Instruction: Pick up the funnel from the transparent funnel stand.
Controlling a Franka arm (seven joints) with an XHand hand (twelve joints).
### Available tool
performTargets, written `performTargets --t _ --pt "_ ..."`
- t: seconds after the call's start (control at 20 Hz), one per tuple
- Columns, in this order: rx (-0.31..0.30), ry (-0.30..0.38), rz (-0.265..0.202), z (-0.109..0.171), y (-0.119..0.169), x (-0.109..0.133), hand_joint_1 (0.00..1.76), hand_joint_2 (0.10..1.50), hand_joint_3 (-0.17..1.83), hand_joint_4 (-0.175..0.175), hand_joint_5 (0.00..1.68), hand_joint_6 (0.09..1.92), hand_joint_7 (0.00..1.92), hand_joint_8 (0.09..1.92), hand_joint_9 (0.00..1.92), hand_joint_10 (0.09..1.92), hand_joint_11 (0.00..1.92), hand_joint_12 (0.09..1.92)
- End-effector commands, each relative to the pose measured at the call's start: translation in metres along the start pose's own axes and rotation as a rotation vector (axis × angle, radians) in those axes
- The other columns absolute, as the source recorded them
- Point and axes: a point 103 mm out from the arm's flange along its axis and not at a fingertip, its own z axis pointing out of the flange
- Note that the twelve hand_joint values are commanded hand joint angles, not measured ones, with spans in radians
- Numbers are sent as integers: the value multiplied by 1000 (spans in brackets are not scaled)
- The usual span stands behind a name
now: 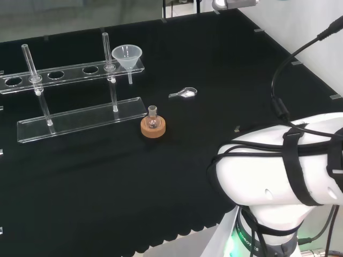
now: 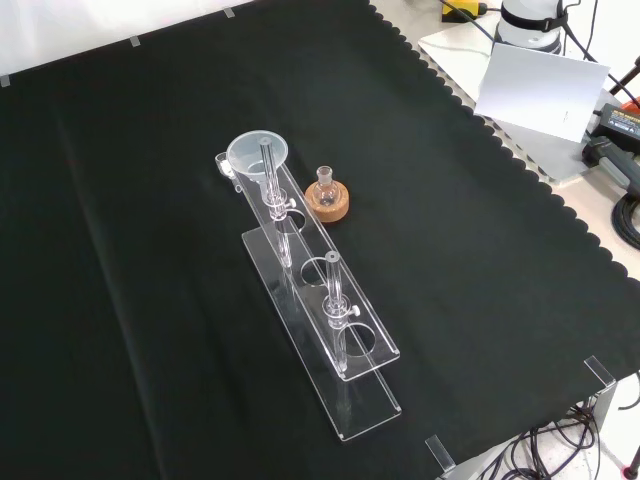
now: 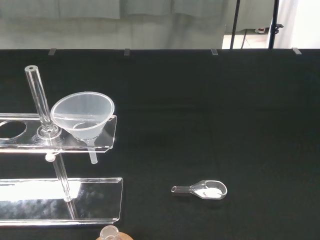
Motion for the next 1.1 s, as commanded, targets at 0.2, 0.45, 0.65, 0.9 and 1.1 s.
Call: performTargets --t 0.2,0.45,0.65,0.9,1.1 --pt "-7 -27 -29 -4 1 1 0 1117 468 40 174 87 1 383 151 610 154 1323" --pt "-5 -51 -76 -6 5 6 0 1128 447 40 185 87 0 387 154 609 149 1332" --pt "3 -50 -61 0 16 7 0 1130 444 39 189 87 0 388 155 609 149 1332" --pt "29 -34 -40 21 33 8 0 1132 440 38 192 87 0 391 157 609 149 1332" --pt "52 -40 -34 35 51 7 0 1134 437 38 195 87 0 394 159 610 147 1332"
